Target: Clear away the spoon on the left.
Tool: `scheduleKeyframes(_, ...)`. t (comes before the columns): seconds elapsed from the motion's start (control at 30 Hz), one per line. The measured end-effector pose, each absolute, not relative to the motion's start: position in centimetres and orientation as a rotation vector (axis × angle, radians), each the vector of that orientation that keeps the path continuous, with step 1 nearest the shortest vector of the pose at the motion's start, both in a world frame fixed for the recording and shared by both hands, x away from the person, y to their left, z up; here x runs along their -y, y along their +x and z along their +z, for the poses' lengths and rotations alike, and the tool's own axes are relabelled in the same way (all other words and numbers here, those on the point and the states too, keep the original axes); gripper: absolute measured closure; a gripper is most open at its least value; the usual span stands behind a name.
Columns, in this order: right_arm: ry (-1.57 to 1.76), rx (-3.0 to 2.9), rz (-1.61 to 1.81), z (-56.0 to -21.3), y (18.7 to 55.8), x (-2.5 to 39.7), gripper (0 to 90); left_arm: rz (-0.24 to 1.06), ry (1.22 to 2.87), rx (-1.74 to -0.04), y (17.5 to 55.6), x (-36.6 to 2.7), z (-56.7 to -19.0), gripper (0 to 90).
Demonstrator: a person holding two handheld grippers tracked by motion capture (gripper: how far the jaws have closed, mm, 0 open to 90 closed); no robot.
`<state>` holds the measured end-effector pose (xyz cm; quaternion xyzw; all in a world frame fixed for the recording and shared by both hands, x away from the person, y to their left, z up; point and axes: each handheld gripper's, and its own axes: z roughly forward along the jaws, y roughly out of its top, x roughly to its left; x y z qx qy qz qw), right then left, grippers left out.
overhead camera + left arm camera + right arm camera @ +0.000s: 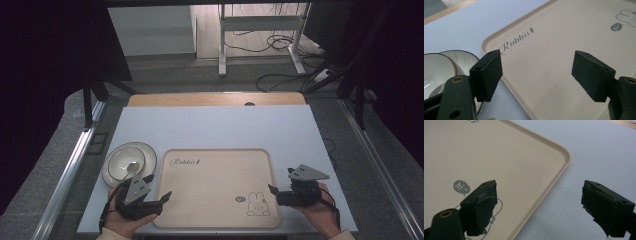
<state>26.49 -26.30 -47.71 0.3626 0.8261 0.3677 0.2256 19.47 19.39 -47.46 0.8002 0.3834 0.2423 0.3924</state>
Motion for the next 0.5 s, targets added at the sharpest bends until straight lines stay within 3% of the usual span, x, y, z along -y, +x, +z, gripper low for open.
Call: scheduleKeyframes(0.5,1.016,-2.261,1.010,-47.6,25.7,27.0,13.5,0.631,1.987,-0.978,19.9,-19.9,-46.3,23.5)
